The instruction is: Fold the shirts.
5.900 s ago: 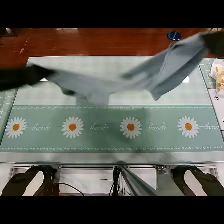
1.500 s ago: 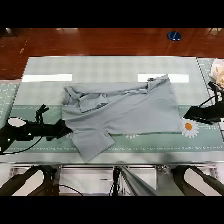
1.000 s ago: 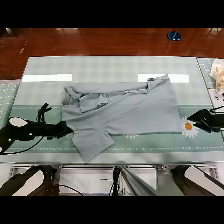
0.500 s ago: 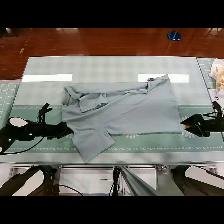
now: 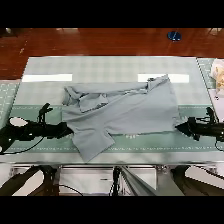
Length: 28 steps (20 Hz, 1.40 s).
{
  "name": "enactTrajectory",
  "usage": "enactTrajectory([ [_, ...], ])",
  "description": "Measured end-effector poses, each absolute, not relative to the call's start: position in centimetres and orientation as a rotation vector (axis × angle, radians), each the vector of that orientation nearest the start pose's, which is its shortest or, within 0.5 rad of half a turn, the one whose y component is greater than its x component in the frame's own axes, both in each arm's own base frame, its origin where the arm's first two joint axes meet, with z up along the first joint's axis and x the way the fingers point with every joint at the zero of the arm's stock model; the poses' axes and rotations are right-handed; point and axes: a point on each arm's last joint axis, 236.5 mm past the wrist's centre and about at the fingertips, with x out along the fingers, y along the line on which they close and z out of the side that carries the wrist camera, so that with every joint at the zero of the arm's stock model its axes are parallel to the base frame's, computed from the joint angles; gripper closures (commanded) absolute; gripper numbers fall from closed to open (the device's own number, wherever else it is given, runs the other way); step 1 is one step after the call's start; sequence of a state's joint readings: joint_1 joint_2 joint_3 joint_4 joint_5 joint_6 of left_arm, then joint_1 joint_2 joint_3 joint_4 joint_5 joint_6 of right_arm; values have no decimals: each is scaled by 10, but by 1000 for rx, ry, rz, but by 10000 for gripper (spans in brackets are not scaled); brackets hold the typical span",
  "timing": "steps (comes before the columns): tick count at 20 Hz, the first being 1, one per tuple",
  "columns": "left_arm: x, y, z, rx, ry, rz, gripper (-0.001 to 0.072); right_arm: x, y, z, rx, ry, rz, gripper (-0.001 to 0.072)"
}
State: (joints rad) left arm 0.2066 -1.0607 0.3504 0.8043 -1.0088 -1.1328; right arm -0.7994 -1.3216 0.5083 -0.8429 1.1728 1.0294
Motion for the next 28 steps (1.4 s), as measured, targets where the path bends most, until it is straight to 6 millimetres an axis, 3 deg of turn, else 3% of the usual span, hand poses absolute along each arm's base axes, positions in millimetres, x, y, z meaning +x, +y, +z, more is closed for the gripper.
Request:
enactTrajectory([
  [3, 231, -95, -98, -635, 1397, -337, 686, 258, -26, -105, 1103, 1229, 110, 686],
  [6, 272, -106, -32, -623, 1248, -462, 686, 302, -12, -21, 1196, 978, 324, 686],
  [8, 310, -109, 47, -563, 1042, -535, 686, 326, -6, 56, 1187, 762, 475, 686],
  [9, 324, -110, 98, -516, 916, -566, 686, 332, -1, 91, 1163, 667, 537, 686],
  [11, 335, -108, 206, -417, 661, -595, 686, 341, 12, 170, 1099, 450, 646, 686],
  [14, 308, -104, 352, -274, 313, -582, 686, 331, 36, 276, 951, 207, 751, 686],
  [16, 271, -106, 423, -192, 143, -566, 686, 308, 55, 348, 839, 86, 807, 687],
  [17, 252, -110, 445, -159, 96, -564, 686, 295, 65, 379, 787, 44, 826, 687],
  [20, 206, -124, 477, -110, 47, -564, 686, 249, 102, 459, 592, -20, 832, 687],
  [22, 178, -133, 484, -89, 48, -557, 686, 220, 123, 493, 444, -34, 777, 687],
  [25, 138, -129, 499, -40, 13, -443, 687, 184, 135, 526, 218, -67, 569, 689],
  [28, 108, -121, 504, -29, 12, -338, 687, 158, 128, 537, 136, -71, 383, 688],
])
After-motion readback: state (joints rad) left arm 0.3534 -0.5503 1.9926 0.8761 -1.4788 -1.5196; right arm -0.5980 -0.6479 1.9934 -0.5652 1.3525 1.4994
